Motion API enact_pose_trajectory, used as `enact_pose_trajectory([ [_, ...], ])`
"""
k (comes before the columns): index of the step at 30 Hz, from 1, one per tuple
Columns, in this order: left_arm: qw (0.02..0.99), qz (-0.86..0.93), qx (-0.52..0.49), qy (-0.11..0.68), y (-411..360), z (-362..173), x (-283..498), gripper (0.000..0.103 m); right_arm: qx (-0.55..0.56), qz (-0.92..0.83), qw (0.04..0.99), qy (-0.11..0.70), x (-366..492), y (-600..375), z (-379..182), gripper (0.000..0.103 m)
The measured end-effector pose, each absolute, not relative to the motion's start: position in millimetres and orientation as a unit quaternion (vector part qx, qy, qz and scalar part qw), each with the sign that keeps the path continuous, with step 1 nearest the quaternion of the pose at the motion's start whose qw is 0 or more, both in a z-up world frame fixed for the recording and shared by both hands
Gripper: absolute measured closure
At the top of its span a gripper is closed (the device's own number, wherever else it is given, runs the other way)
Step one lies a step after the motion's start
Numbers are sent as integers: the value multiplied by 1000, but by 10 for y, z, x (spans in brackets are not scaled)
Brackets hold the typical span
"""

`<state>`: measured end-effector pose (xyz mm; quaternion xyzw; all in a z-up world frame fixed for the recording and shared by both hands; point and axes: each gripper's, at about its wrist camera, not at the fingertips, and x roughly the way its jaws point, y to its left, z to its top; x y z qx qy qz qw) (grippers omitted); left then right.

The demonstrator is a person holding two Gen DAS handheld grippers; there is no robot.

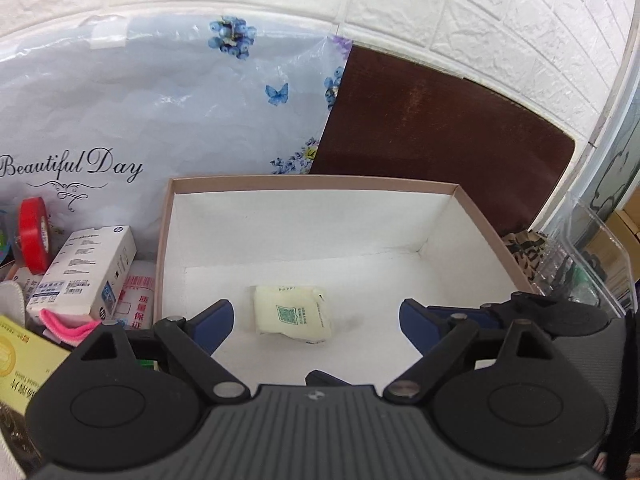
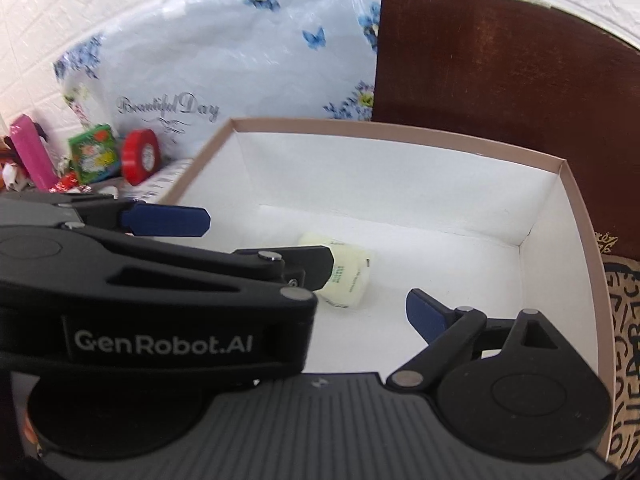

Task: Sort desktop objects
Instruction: 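Withdraw the left tool from the box back toward the cluttered items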

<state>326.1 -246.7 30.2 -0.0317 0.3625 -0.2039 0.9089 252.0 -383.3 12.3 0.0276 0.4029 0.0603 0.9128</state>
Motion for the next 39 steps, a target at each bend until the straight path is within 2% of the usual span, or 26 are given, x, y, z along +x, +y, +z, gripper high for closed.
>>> enact_pose_trajectory([
  [2, 913, -209, -32, 350, -2436, 346, 3156, 10, 26, 59, 917, 395, 2418, -3801, 183, 11],
  [6, 911, -208, -50, 353, -2356, 397, 3013, 2, 21, 54, 925, 376, 2241, -3707, 297, 11],
  [10, 906, -213, -68, 360, -2270, 423, 2835, 2, 23, 48, 933, 356, 2030, -3606, 402, 11],
  [23, 940, -195, -37, 276, -2042, 623, 1969, 0, -15, 25, 969, 244, 1189, -3185, 575, 11],
  [39, 955, -158, -33, 249, -1645, 287, 1111, 0, -42, 28, 980, 191, 378, -2649, 281, 10],
])
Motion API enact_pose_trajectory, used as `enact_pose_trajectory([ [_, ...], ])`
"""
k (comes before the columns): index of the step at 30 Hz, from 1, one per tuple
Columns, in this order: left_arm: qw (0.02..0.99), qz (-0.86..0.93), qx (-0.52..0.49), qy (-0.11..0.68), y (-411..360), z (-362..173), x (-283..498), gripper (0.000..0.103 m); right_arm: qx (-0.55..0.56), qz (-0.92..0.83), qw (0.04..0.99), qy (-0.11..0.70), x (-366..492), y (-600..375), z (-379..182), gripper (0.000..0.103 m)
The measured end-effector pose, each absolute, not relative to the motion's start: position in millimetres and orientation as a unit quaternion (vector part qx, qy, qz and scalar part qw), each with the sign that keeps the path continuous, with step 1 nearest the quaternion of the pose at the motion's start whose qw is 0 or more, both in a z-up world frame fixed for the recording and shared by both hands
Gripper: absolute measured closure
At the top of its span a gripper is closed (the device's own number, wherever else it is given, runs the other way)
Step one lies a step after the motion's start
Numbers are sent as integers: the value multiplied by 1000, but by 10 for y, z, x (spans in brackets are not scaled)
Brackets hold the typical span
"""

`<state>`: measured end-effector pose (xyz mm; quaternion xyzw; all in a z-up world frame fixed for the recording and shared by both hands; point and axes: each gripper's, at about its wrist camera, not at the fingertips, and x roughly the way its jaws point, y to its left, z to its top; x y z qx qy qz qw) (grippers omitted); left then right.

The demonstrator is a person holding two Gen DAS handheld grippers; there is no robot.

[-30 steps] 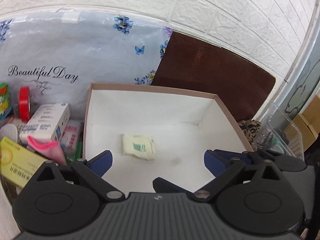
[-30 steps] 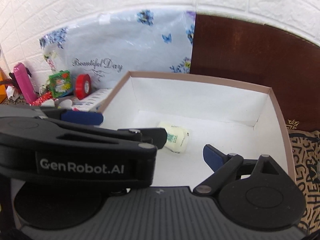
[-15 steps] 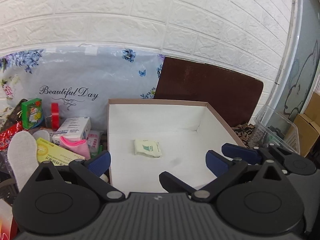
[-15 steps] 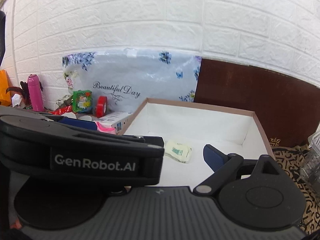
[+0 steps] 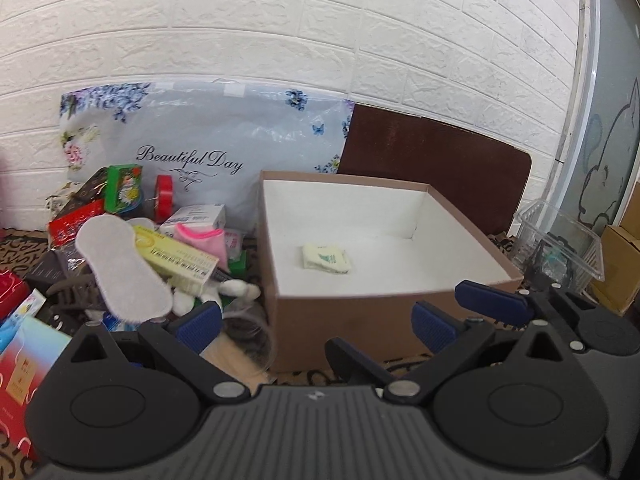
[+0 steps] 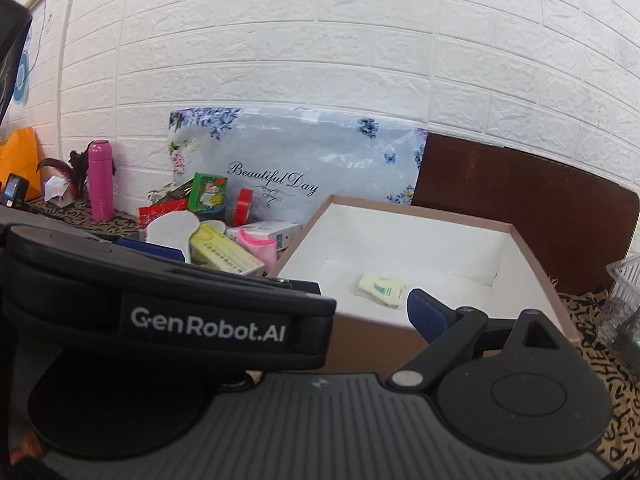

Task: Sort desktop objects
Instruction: 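Withdraw the left tool from the box back toward the cluttered items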

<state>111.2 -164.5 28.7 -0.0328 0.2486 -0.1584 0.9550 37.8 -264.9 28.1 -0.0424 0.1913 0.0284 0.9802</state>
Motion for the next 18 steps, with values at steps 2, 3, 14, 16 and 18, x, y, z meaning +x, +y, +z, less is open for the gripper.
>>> enact_pose_trajectory([
  [2, 956, -155, -27, 246, -1592, 228, 1021, 0, -38, 31, 980, 192, 295, -2581, 210, 10],
  [3, 957, -154, -24, 246, -1565, 195, 981, 0, -35, 32, 980, 192, 252, -2548, 171, 10],
  [14, 950, -121, -52, 285, -961, -268, 664, 0, -26, 66, 973, 221, -14, -2020, -310, 10],
  [16, 949, -113, -59, 287, -786, -284, 639, 0, -39, 82, 970, 225, 8, -1868, -329, 10],
  [18, 950, -96, -67, 290, -589, -302, 618, 0, -42, 103, 969, 222, 22, -1741, -337, 9],
])
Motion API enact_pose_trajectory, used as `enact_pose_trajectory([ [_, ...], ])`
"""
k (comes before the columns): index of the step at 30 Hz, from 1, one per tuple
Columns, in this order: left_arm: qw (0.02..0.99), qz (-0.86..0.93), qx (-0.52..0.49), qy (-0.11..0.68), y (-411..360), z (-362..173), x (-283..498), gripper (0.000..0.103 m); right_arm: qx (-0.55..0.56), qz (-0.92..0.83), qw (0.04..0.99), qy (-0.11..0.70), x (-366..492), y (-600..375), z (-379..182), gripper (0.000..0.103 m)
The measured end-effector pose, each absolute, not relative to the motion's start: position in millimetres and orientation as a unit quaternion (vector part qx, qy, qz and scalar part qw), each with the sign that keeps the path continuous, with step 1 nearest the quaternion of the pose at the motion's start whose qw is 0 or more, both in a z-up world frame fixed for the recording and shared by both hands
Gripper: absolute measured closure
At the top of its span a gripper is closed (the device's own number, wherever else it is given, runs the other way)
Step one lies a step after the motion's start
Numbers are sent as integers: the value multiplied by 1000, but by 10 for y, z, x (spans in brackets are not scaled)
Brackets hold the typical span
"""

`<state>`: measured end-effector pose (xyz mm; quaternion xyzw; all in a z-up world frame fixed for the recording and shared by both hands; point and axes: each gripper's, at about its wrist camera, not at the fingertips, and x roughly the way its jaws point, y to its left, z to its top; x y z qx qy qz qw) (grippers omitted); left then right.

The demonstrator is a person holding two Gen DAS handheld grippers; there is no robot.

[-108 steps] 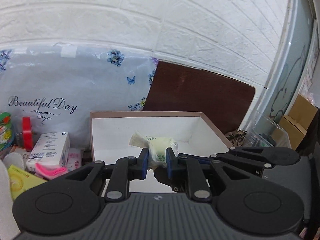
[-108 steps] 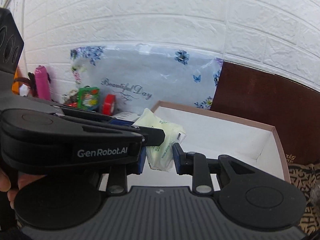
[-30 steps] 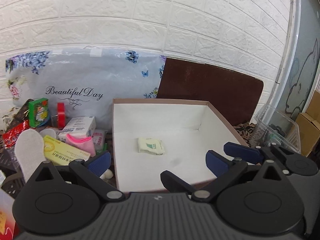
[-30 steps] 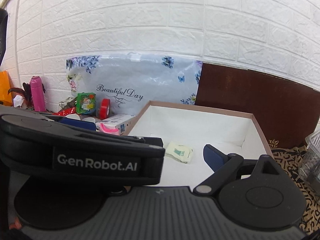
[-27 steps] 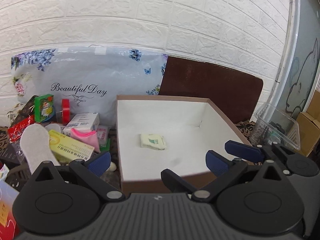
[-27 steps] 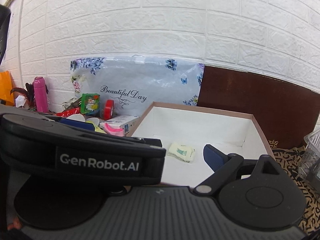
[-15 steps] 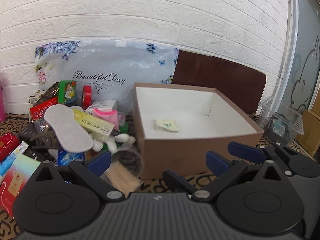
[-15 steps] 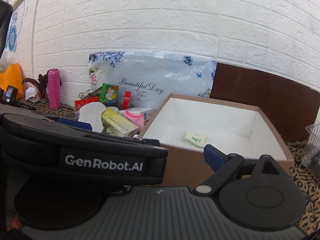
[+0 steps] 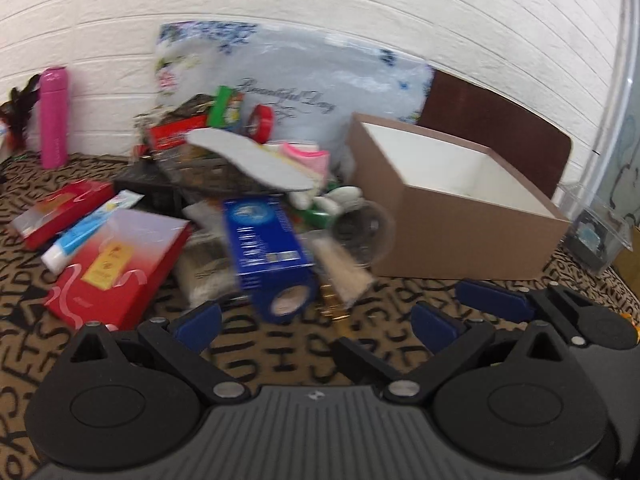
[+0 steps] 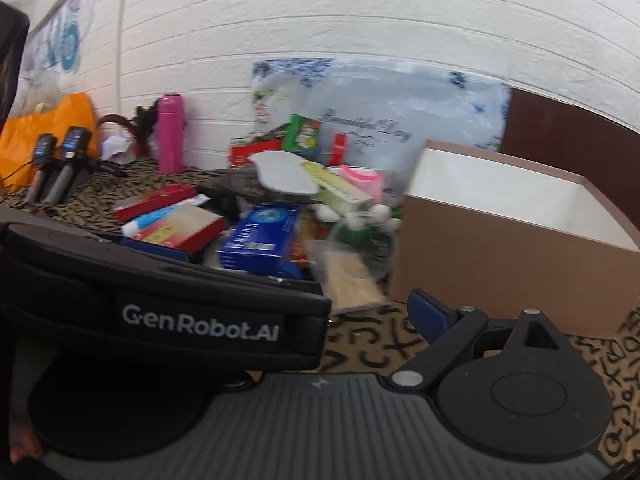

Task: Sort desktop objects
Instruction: 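Withdraw the left tool from the box back toward the cluttered items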

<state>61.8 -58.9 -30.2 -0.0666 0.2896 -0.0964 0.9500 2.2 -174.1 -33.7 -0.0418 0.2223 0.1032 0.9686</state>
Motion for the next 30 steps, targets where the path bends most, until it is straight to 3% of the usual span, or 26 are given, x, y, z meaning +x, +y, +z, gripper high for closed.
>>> enact_pose_trajectory([
  [8, 942, -39, -150, 299, 313, -438, 615, 0, -55, 160, 957, 236, 141, -1281, -417, 5],
  [15, 942, -35, -152, 296, 823, -573, 734, 0, -91, 196, 946, 243, 277, -830, -518, 5],
  [30, 923, -91, -164, 337, 1314, -877, 1330, 1, -165, 227, 931, 232, 620, -107, -787, 7],
])
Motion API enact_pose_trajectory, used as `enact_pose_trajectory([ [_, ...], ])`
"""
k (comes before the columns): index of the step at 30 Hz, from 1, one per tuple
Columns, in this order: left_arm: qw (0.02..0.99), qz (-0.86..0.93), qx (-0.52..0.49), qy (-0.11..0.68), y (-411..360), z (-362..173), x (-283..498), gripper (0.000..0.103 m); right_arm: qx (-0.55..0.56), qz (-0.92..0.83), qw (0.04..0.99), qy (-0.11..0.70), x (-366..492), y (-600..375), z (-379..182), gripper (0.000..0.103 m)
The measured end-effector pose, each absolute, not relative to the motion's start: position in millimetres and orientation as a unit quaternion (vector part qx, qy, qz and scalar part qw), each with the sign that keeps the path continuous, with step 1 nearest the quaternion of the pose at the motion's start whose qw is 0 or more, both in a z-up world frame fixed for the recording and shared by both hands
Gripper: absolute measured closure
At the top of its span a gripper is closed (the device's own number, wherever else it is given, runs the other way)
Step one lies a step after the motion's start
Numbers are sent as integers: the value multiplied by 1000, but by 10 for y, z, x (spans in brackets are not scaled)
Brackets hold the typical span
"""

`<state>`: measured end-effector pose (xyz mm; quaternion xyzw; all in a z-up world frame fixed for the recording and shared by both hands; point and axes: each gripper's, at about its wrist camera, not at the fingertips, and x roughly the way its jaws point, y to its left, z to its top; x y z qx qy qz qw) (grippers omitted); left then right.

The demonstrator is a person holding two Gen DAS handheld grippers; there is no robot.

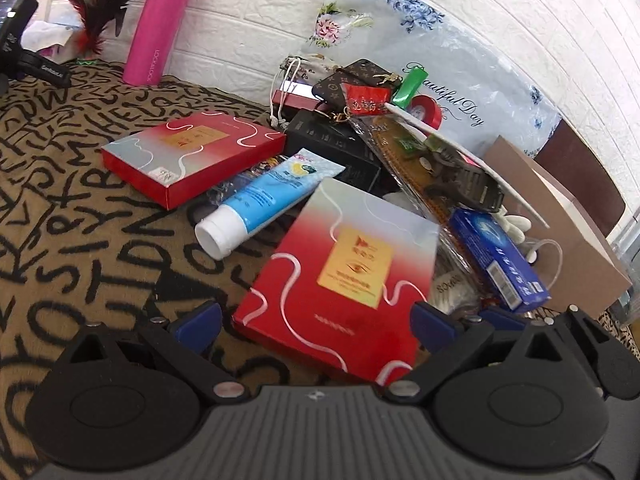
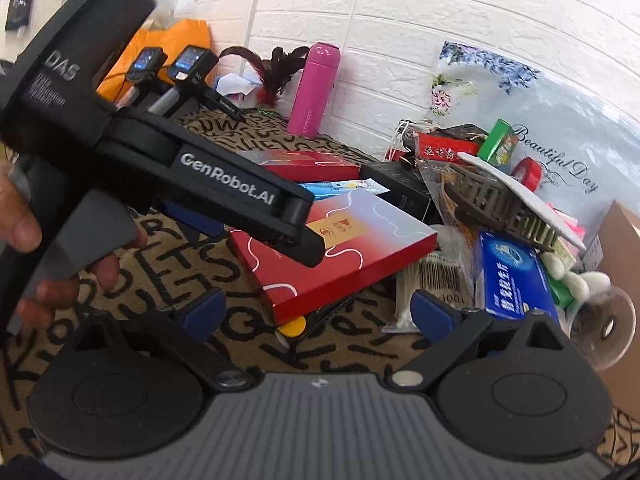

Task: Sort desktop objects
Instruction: 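Withdraw the left tool from the box back toward the cluttered items, then grasp the red-and-white rectangular box with the left tool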

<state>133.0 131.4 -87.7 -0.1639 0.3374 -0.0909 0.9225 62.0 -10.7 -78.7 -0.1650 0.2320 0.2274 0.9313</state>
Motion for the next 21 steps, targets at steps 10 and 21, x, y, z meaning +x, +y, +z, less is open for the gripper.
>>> enact_pose_trajectory([
  [10, 909, -131, -178, 355, 1379, -915, 1518, 22, -162, 225, 926, 255, 875, 22, -883, 24],
  [21, 907, -118, -187, 358, 1238, -885, 1296, 39, -139, 233, 926, 263, 835, -134, -817, 41],
])
